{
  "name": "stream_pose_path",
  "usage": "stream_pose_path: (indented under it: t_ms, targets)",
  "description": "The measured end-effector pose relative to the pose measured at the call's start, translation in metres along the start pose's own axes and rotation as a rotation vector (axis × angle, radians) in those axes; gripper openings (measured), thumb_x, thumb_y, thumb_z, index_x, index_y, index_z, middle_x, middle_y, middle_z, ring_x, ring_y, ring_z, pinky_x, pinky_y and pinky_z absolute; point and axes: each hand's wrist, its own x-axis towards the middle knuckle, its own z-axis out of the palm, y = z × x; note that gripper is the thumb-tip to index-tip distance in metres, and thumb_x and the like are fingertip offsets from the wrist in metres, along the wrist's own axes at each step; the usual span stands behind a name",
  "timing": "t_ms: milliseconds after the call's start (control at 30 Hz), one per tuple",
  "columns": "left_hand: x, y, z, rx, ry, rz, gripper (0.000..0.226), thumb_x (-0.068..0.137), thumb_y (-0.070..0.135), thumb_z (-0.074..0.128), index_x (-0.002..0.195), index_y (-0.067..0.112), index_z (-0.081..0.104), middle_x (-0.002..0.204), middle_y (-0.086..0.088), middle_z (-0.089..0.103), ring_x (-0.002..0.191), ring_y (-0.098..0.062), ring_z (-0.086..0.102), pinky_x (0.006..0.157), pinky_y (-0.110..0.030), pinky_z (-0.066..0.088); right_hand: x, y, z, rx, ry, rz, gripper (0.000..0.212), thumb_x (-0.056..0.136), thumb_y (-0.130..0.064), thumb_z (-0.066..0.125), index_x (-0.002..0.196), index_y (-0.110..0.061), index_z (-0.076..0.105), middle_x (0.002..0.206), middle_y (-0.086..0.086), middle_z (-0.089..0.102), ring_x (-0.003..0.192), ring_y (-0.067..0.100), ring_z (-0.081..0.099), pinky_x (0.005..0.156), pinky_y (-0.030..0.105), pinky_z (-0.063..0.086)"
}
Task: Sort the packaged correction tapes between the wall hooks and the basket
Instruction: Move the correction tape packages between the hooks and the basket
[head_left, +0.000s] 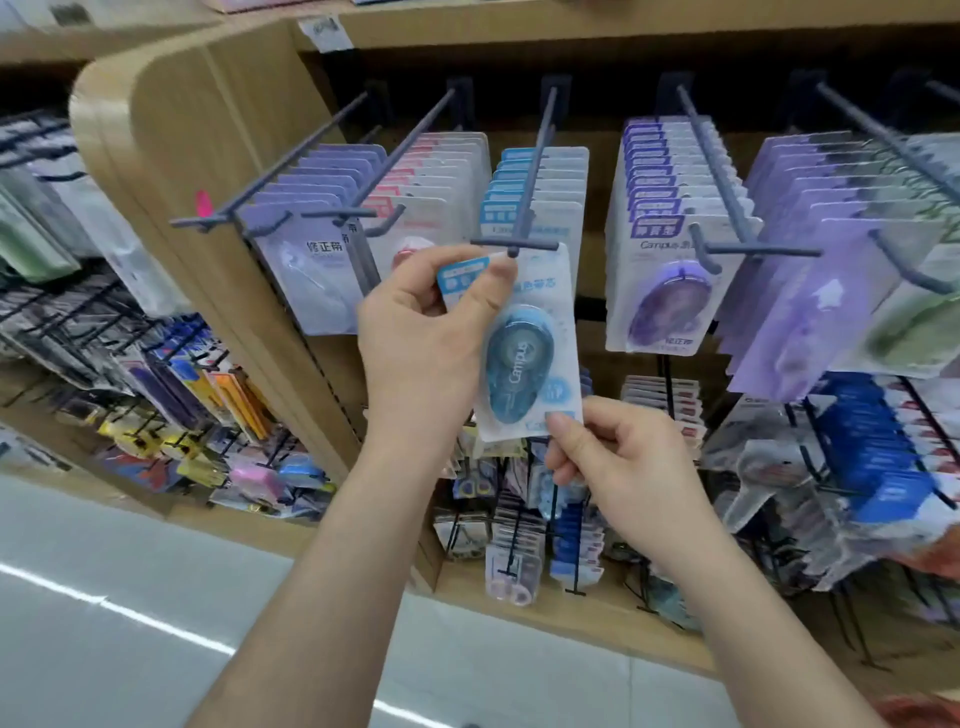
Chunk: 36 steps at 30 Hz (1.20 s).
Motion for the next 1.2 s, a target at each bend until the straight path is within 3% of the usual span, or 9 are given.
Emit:
stream_pose_path:
  t_ms: [233, 400, 533, 667, 733, 900, 1000, 1100, 1200]
  targets:
    - [0.021, -0.011, 0.0, 0.008, -0.16, -0.009, 0.007, 0.088, 0.006, 0.071, 0.095, 0.008, 0.07, 0.083, 0.002, 0.073, 0.076, -0.003, 0.068, 0.067, -0.022, 0.054, 0.004, -0.006, 0.011, 0.042, 0.075, 0.077, 0.032, 0.098, -0.019, 0.059, 0.068, -0.013, 0.065, 0.064, 0.003, 0.069, 0.053, 0.007, 0.062, 0.053, 0.017, 0.048]
    - [0.026, -0.014, -0.003, -0.063, -0.242, -0.057, 0.012, 0.093, 0.006, 0.065, 0.103, 0.012, 0.066, 0.084, 0.007, 0.073, 0.079, -0.002, 0.068, 0.069, -0.022, 0.054, 0.005, -0.008, 0.017, 0.127, 0.086, 0.143, 0.032, 0.098, -0.019, 0.06, 0.066, -0.015, 0.064, 0.059, 0.002, 0.067, 0.052, 0.011, 0.06, 0.056, 0.022, 0.051]
    - [0.013, -0.022, -0.016, -0.006, -0.302, 0.004, 0.044, 0.094, 0.009, 0.063, 0.131, 0.024, 0.043, 0.086, 0.001, 0.072, 0.078, -0.005, 0.067, 0.071, -0.02, 0.053, 0.007, -0.013, 0.021, 0.247, 0.132, 0.148, 0.035, 0.098, -0.014, 0.058, 0.064, -0.011, 0.061, 0.053, 0.001, 0.062, 0.046, 0.009, 0.055, 0.05, 0.017, 0.044]
    - [0.007, -0.034, -0.032, 0.127, -0.374, -0.022, 0.042, 0.089, 0.007, 0.07, 0.122, 0.03, 0.058, 0.071, 0.013, 0.065, 0.055, -0.002, 0.055, 0.055, -0.017, 0.044, 0.011, -0.015, 0.027, 0.279, 0.179, 0.139, 0.033, 0.099, -0.015, 0.057, 0.066, -0.01, 0.061, 0.052, 0.0, 0.06, 0.044, 0.01, 0.052, 0.048, 0.018, 0.043]
    - [0.011, -0.037, -0.033, 0.19, -0.392, -0.027, 0.04, 0.087, 0.011, 0.073, 0.116, 0.038, 0.062, 0.07, 0.007, 0.064, 0.055, -0.008, 0.054, 0.052, -0.024, 0.045, 0.014, -0.015, 0.03, 0.271, 0.216, 0.149, 0.033, 0.099, -0.017, 0.058, 0.067, -0.014, 0.063, 0.054, 0.0, 0.061, 0.046, 0.01, 0.053, 0.048, 0.018, 0.043]
    - [0.027, -0.05, -0.021, 0.36, -0.331, 0.04, 0.043, 0.087, 0.023, 0.074, 0.118, 0.05, 0.059, 0.082, 0.012, 0.07, 0.072, -0.015, 0.067, 0.069, -0.034, 0.059, 0.015, -0.006, 0.03, 0.289, 0.292, 0.264, 0.018, 0.1, -0.009, 0.054, 0.102, -0.019, 0.068, 0.064, -0.004, 0.068, 0.053, 0.011, 0.058, 0.052, 0.017, 0.046]
    - [0.035, -0.061, -0.011, 0.397, -0.287, 0.108, 0.045, 0.09, 0.024, 0.07, 0.131, 0.039, 0.059, 0.115, 0.006, 0.071, 0.099, -0.01, 0.066, 0.091, -0.036, 0.055, 0.007, 0.0, 0.023, 0.244, 0.352, 0.276, 0.022, 0.099, -0.005, 0.053, 0.102, -0.018, 0.071, 0.067, -0.002, 0.07, 0.055, 0.01, 0.06, 0.055, 0.018, 0.048]
    - [0.038, -0.066, -0.006, 0.444, -0.311, 0.142, 0.05, 0.093, 0.02, 0.066, 0.138, 0.038, 0.053, 0.112, -0.004, 0.07, 0.088, -0.016, 0.061, 0.087, -0.027, 0.052, -0.007, 0.002, 0.018, 0.212, 0.384, 0.264, 0.024, 0.098, -0.003, 0.054, 0.096, -0.017, 0.073, 0.069, 0.001, 0.07, 0.059, 0.012, 0.062, 0.058, 0.021, 0.051]
    - [0.033, -0.069, -0.011, 0.474, -0.34, 0.151, 0.053, 0.094, 0.018, 0.063, 0.14, 0.041, 0.049, 0.1, -0.002, 0.07, 0.082, -0.019, 0.064, 0.083, -0.038, 0.056, -0.02, 0.006, 0.013, 0.189, 0.422, 0.262, 0.025, 0.097, -0.001, 0.054, 0.093, -0.017, 0.073, 0.069, 0.002, 0.07, 0.06, 0.013, 0.062, 0.057, 0.02, 0.049]
